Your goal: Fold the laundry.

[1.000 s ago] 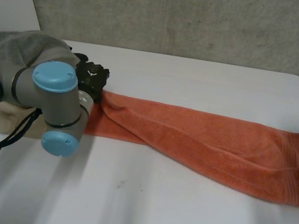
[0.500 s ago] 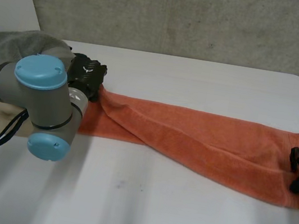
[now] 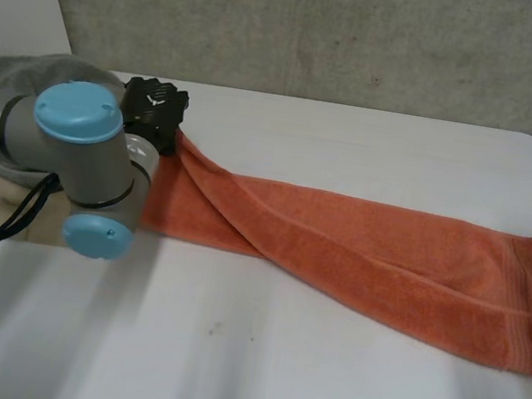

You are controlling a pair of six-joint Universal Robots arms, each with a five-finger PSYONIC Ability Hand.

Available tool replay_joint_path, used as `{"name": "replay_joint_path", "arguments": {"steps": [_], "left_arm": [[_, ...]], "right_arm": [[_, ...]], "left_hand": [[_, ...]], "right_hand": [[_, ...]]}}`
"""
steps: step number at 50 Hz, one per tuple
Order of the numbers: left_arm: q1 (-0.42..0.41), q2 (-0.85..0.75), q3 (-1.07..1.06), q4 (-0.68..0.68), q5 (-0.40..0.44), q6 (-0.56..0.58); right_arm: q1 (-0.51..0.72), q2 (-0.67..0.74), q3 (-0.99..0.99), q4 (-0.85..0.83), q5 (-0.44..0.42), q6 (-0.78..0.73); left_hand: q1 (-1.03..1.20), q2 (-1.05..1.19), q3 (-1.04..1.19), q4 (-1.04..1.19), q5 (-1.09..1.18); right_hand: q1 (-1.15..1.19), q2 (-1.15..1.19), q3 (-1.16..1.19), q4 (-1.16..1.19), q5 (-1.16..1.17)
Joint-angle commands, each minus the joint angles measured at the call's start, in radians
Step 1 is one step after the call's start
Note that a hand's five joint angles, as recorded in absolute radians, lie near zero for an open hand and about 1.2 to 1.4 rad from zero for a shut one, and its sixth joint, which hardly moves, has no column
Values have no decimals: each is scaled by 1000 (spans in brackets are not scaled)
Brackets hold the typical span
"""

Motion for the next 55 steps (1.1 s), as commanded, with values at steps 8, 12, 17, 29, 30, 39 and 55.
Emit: {"name": "replay_joint_path", "arguments": {"steps": [8,12,17,29,30,39,55], "left_arm": [[-12,7,-41,0,-1,-7],[-15,26,-60,0,-1,-7],[-18,26,-64,2,-1,-9],[-26,29,-69,3,-3,-9],[-24,30,-69,3,-1,-7],[-10,29,-32,8,0,-3],[0,-264,316,17,-32,79]], "right_arm": [[7,-24,40,442,11,40],[5,-27,115,344,8,43],[4,-27,191,231,14,29],[7,-12,197,69,9,46],[7,-15,194,65,9,45],[13,-57,68,42,6,61],[50,218,-138,-283,25,49]], "left_hand": [[247,196,201,194,246],[247,196,201,194,246],[247,196,201,194,246],[247,196,201,194,246],[247,196,201,194,246],[247,196,201,194,246],[247,196,201,194,246]], "right_hand": [[-466,-584,-585,-589,-565],[-463,-581,-582,-586,-562],[-451,-569,-570,-575,-551],[337,220,218,214,238],[337,220,218,214,238],[337,220,218,214,238],[337,220,218,214,238]]}}
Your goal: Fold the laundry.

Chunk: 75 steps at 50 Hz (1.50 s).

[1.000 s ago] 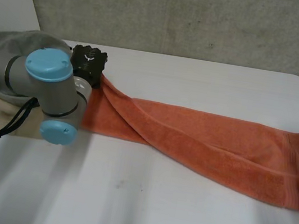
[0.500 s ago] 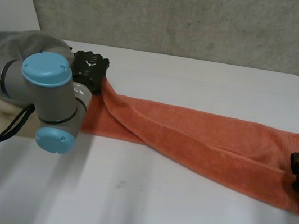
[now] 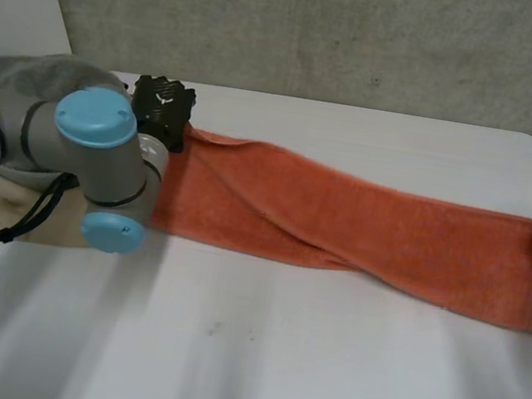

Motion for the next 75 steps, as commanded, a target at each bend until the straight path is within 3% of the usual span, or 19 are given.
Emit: {"name": "replay_joint_path", "arguments": {"steps": [1,9,10,11,12,13,15,18,21,29,37,41,46,52,67,72,75], "left_arm": [[9,-165,198,0,-30,81],[12,-250,275,1,-37,111],[12,-260,279,4,-26,113],[12,-265,279,7,-14,113],[12,-268,279,9,-7,113],[11,-268,276,12,2,111],[6,-265,267,30,19,111],[3,-239,249,44,13,110],[6,-154,179,44,11,102],[15,78,-82,76,22,102],[2,131,-213,78,40,104],[6,94,-204,81,112,107],[15,-30,-103,78,265,111],[20,-131,14,80,306,113],[84,-426,475,50,322,168],[120,-487,614,50,271,191],[115,-462,560,52,235,190]], "right_arm": [[29,125,-66,-202,9,-9],[55,267,-155,-266,2,-22],[61,290,-172,-266,3,-26],[65,304,-179,-266,8,-31],[67,310,-185,-266,8,-36],[67,318,-195,-268,12,-46],[67,313,-199,-268,24,-48],[70,235,-187,-263,80,-34],[61,121,-135,-240,83,-20],[24,-170,48,-30,-50,-6],[-43,-205,172,198,-112,-6],[-45,-205,209,206,-170,-20],[-42,-141,192,189,-186,-36],[-40,-95,203,100,-186,-40],[-39,-98,265,71,-181,-42],[-43,-99,279,71,-178,-42],[-45,-99,287,71,-178,-42]], "left_hand": [[247,196,201,194,246],[247,196,201,194,246],[149,97,103,96,148],[-178,-229,-224,-231,-179],[-466,-517,-512,-519,-467],[-838,-889,-884,-891,-839],[-930,-981,-976,-983,-931],[-975,-1026,-1021,-1028,-975],[-975,-1026,-1021,-1028,-975],[-975,-1026,-1021,-1028,-975],[-975,-1026,-1021,-1028,-975],[-975,-1026,-1021,-1028,-975],[-968,-1019,-1014,-1021,-969],[-965,-1016,-1011,-1018,-966],[-944,-996,-990,-998,-945],[-942,-993,-988,-995,-942],[-944,-996,-990,-998,-945]], "right_hand": [[338,214,215,207,249],[338,214,215,207,249],[338,214,215,207,249],[338,214,215,207,249],[36,-87,-86,-94,-52],[-571,-695,-694,-702,-660],[-884,-1008,-1007,-1014,-973],[-884,-1008,-1007,-1014,-973],[-884,-1008,-1007,-1014,-973],[-884,-1008,-1007,-1014,-973],[-757,-880,-879,-887,-845],[-630,-754,-753,-761,-719],[-621,-745,-744,-752,-710],[-627,-751,-750,-758,-716],[-630,-754,-753,-761,-719],[-636,-759,-759,-766,-725],[-630,-754,-753,-761,-719]]}}
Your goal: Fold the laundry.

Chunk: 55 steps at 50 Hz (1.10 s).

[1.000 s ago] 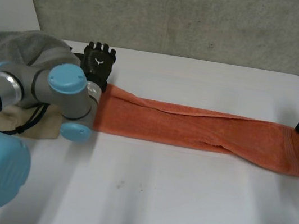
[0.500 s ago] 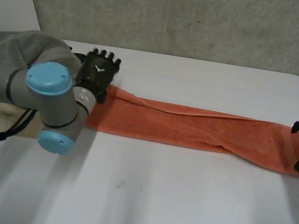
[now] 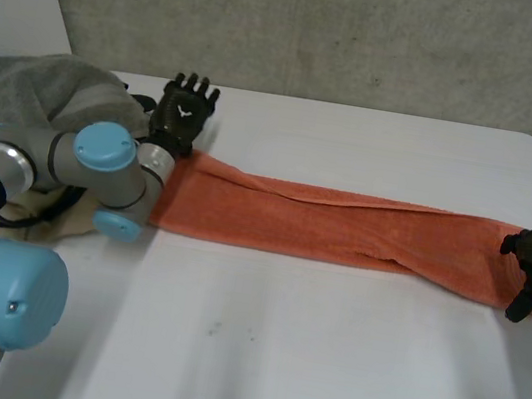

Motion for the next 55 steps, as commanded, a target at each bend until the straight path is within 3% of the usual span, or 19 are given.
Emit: {"name": "replay_joint_path", "arguments": {"steps": [1,5,12,21,25,26,27,34,42,48,52,55], "left_arm": [[14,11,4,3,-75,14],[13,141,-180,42,-72,3],[-15,351,-500,226,-73,-5],[-21,462,-659,253,-76,-5],[-21,471,-677,251,-76,-3],[-21,471,-678,253,-76,-3],[-20,473,-683,253,-78,-5],[-12,506,-711,251,-82,-3],[-4,636,-845,248,-82,-6],[11,727,-947,247,-81,-6],[20,781,-1007,246,-81,-8],[22,811,-1036,248,-81,-14]], "right_arm": [[-4,0,17,1,4,0],[-4,-2,17,2,-1,1],[-4,-3,14,1,-1,0],[-1,64,-10,-91,7,-74],[-1,98,-35,-128,21,-123],[-2,116,-49,-130,40,-134],[-2,122,-59,-130,57,-135],[-47,98,-108,-127,180,-154],[-133,38,-173,-128,186,-324],[-125,30,-228,-128,193,-453],[-41,18,-247,-148,177,-444],[126,-13,-253,-222,133,-415]], "left_hand": [[10,-1,-8,-1,-16],[4,-7,-14,-7,-22],[1,-10,-17,-10,-25],[-2,-13,-20,-13,-27],[-2,-13,-20,-13,-27],[-2,-13,-20,-13,-27],[-5,-16,-23,-16,-30],[-2,-13,-20,-13,-27],[-5,-16,-23,-16,-30],[-8,-19,-25,-19,-33],[-8,-19,-26,-19,-33],[-8,-19,-26,-19,-33]], "right_hand": [[98,87,73,74,80],[104,93,78,80,86],[113,102,87,88,95],[245,233,219,220,226],[526,514,500,501,508],[914,902,888,889,895],[1059,1047,1033,1034,1040],[1060,1049,1034,1036,1042],[1060,1049,1034,1036,1042],[1060,1049,1034,1036,1042],[1060,1049,1034,1036,1042],[1060,1049,1034,1036,1042]]}}
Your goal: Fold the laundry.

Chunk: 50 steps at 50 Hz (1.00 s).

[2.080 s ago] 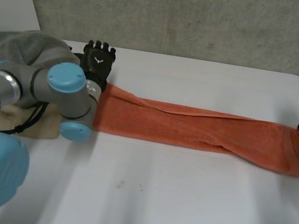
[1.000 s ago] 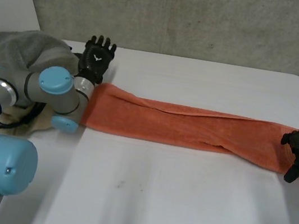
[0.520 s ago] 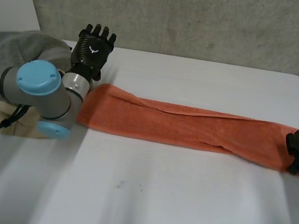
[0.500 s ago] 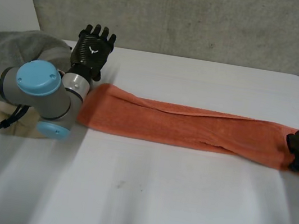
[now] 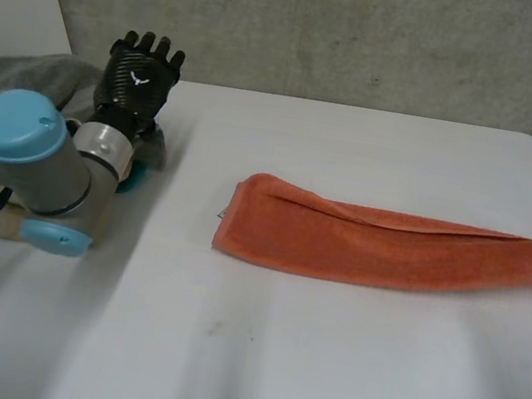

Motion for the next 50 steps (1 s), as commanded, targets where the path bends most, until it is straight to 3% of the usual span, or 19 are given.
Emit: {"name": "replay_joint_path", "arguments": {"steps": [1,7,12,18,21,22,25,28,33,37,43,50], "left_arm": [[13,100,-105,1,1,-10],[27,140,-139,-1,-1,-47],[30,165,-173,1,-1,-70],[21,168,-213,1,-1,-75],[15,166,-224,1,-2,-75],[13,165,-224,1,-2,-75],[4,162,-213,2,-2,-76],[-21,159,-190,4,-2,-76],[-87,134,-122,1,-4,-78],[-162,85,-55,-13,-1,-93],[-269,-39,78,-85,9,-122],[-301,-201,224,-156,-5,-114]], "right_arm": [[294,-46,-38,-114,-77,3],[591,-30,-27,-228,-238,14],[770,99,-47,-248,-360,14],[902,269,-107,-246,-387,-3],[908,293,-114,-246,-383,3],[913,282,-114,-246,-383,9],[904,215,-104,-246,-337,37],[886,172,-88,-245,-274,100],[798,20,5,-198,-98,423],[705,-106,82,-78,-55,583],[571,-119,174,69,-48,605],[513,-50,246,34,-42,565]], "left_hand": [[-8,-19,-26,-19,-33],[-8,-19,-26,-19,-33],[-8,-19,-26,-19,-33],[-8,-19,-26,-19,-33],[-8,-19,-26,-19,-33],[-8,-19,-26,-19,-33],[-8,-19,-26,-19,-33],[-5,-16,-23,-16,-30],[-2,-13,-20,-13,-27],[1,-10,-17,-10,-25],[1,-10,-17,-10,-25],[7,-4,-11,-4,-19]], "right_hand": [[357,216,213,208,256],[357,216,213,208,256],[357,216,213,208,256],[357,216,213,208,256],[357,216,213,208,256],[-128,-268,-272,-277,-229],[-865,-1006,-1009,-1014,-966],[-865,-1006,-1009,-1014,-966],[-865,-1006,-1009,-1014,-966],[-865,-1006,-1009,-1014,-966],[-865,-1006,-1009,-1014,-966],[-720,-861,-864,-869,-821]]}}
